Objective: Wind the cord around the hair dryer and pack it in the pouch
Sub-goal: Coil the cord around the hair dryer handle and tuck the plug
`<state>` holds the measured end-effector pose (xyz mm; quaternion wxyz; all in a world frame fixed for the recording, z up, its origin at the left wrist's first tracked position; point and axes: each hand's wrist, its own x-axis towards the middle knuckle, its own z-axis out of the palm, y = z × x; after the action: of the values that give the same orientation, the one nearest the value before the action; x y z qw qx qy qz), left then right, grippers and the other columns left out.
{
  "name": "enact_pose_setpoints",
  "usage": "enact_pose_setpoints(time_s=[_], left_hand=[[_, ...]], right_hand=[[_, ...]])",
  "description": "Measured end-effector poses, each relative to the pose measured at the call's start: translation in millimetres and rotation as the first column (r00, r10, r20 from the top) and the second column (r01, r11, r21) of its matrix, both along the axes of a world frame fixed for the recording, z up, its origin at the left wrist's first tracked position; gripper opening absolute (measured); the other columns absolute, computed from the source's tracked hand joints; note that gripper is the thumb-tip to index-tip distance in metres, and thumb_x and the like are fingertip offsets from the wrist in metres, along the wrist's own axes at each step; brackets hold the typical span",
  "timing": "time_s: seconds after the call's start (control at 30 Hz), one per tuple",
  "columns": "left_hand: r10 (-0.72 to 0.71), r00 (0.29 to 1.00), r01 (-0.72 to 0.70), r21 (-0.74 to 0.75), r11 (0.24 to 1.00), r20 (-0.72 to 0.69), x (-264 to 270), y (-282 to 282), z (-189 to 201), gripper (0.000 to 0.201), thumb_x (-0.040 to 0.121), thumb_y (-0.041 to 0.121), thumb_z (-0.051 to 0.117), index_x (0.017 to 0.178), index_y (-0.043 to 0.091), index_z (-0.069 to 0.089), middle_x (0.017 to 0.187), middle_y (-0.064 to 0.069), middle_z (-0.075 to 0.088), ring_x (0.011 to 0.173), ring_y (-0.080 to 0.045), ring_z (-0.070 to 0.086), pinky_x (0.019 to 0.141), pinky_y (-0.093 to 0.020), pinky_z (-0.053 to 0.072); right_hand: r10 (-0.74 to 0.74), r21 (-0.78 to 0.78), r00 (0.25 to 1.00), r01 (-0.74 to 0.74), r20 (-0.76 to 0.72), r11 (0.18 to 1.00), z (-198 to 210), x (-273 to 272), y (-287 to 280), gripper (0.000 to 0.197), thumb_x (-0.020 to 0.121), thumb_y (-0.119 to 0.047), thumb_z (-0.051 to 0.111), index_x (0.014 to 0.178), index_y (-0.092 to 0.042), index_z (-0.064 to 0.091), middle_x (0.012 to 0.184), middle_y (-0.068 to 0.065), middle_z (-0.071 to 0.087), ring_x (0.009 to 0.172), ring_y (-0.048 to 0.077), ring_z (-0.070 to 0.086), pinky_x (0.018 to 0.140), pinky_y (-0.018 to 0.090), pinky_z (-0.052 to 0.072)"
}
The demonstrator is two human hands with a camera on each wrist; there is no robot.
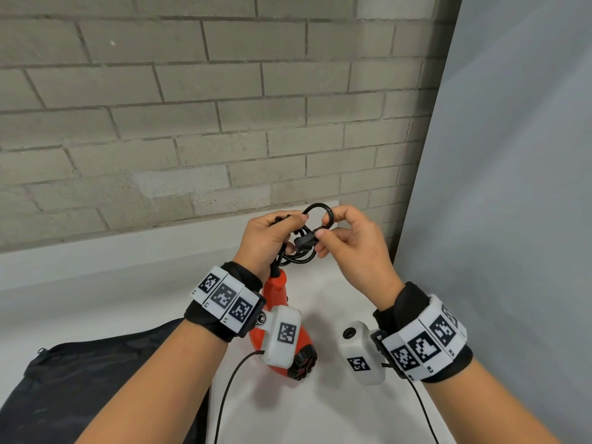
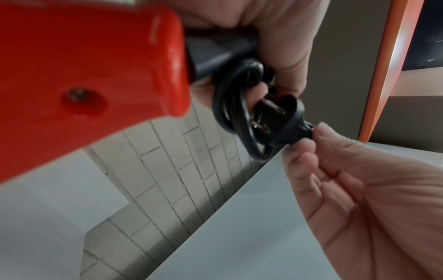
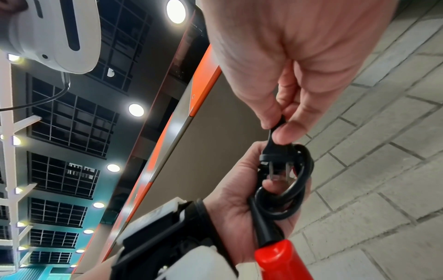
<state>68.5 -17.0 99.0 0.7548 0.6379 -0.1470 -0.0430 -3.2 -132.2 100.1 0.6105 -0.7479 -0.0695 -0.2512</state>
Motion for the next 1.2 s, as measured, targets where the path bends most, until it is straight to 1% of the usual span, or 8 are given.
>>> enact_pose_setpoints(time_s=[0.17,0.4,0.6,0.83,0.93,1.0,1.1,1.2], left_hand=[[0.018,1.0,-0.018,0.007,1.0,-0.023,-0.5,0.3,1.9,0.008,0.079,0.008,0.063,0.072,0.007,0.067,0.066,-0.008,0.049,0.037,-0.005,0.034,0.033,-0.016,0.032],[-0.038,0.998,0.044,0.121,0.992,-0.055,2.0,4.7,3.7,0.013,0.081,0.015,0.06,0.074,0.011,0.07,0.036,0.011,0.046,0.044,-0.008,0.036,0.039,-0.015,0.035],[-0.051,0.998,0.058,0.186,0.981,-0.046,3.7,8.2,3.6,0.021,0.08,0.023,0.059,0.064,0.02,0.072,0.046,0.012,0.06,0.059,-0.011,0.043,0.061,-0.024,0.036],[0.004,1.0,0.002,0.218,0.976,-0.027,-0.4,5.9,4.5,0.02,0.082,0.025,0.058,0.066,0.021,0.07,0.064,0.01,0.066,0.059,-0.003,0.05,0.059,-0.021,0.036],[0.019,1.0,-0.02,0.225,0.974,0.009,-0.8,3.5,4.2,0.018,0.082,0.023,0.059,0.07,0.018,0.071,0.072,0.008,0.068,0.069,-0.003,0.056,0.061,-0.022,0.038],[0.034,0.999,-0.041,0.23,0.972,0.032,0.3,2.1,2.8,0.018,0.082,0.023,0.06,0.07,0.016,0.071,0.073,0.006,0.068,0.071,-0.005,0.058,0.063,-0.022,0.04],[0.048,0.998,-0.055,0.214,0.975,0.037,1.2,0.5,0.5,0.023,0.082,0.023,0.061,0.06,0.02,0.07,0.063,0.006,0.068,0.068,-0.012,0.059,0.069,-0.027,0.045],[0.044,0.999,-0.049,0.191,0.98,0.028,0.1,-1.1,0.7,0.021,0.082,0.024,0.061,0.065,0.017,0.071,0.067,0.004,0.069,0.069,-0.014,0.062,0.076,-0.031,0.05]], right_hand=[[-0.043,0.034,0.999,0.043,0.016,0.999,-4.8,1.6,5.1,0.026,0.084,0.002,0.056,0.079,-0.022,0.048,0.079,-0.002,0.054,0.051,0.0,0.058,0.052,0.012,0.049],[-0.059,0.098,0.998,0.057,0.017,0.994,-8.8,0.9,9.3,0.023,0.085,0.0,0.057,0.079,-0.02,0.048,0.079,-0.002,0.054,0.05,0.001,0.058,0.051,0.013,0.05],[-0.069,0.11,0.997,0.065,0.029,0.992,-8.0,0.0,13.8,0.023,0.084,0.001,0.058,0.077,-0.019,0.047,0.076,-0.002,0.053,0.048,0.001,0.057,0.048,0.012,0.048],[-0.205,0.134,0.979,0.2,0.022,0.971,-17.0,1.2,21.3,0.023,0.084,-0.007,0.06,0.074,-0.023,0.047,0.072,0.004,0.058,0.051,0.006,0.059,0.047,0.014,0.048],[-0.268,0.106,0.963,0.264,0.023,0.959,-19.7,3.5,23.8,0.024,0.083,-0.009,0.061,0.072,-0.025,0.046,0.072,0.003,0.058,0.058,0.017,0.061,0.051,0.025,0.052],[-0.274,0.107,0.962,0.271,0.01,0.956,-19.6,4.7,26.2,0.025,0.082,-0.009,0.061,0.071,-0.025,0.046,0.071,0.003,0.056,0.058,0.019,0.062,0.051,0.027,0.052],[-0.241,0.167,0.97,0.24,-0.013,0.956,-20.1,5.3,30.5,0.026,0.083,-0.008,0.061,0.071,-0.024,0.045,0.068,0.0,0.057,0.051,0.008,0.06,0.046,0.017,0.049],[-0.308,0.145,0.951,0.301,0.027,0.942,-22.4,6.9,34.4,0.024,0.084,-0.011,0.061,0.073,-0.027,0.046,0.077,0.008,0.062,0.064,0.021,0.064,0.057,0.027,0.054]])
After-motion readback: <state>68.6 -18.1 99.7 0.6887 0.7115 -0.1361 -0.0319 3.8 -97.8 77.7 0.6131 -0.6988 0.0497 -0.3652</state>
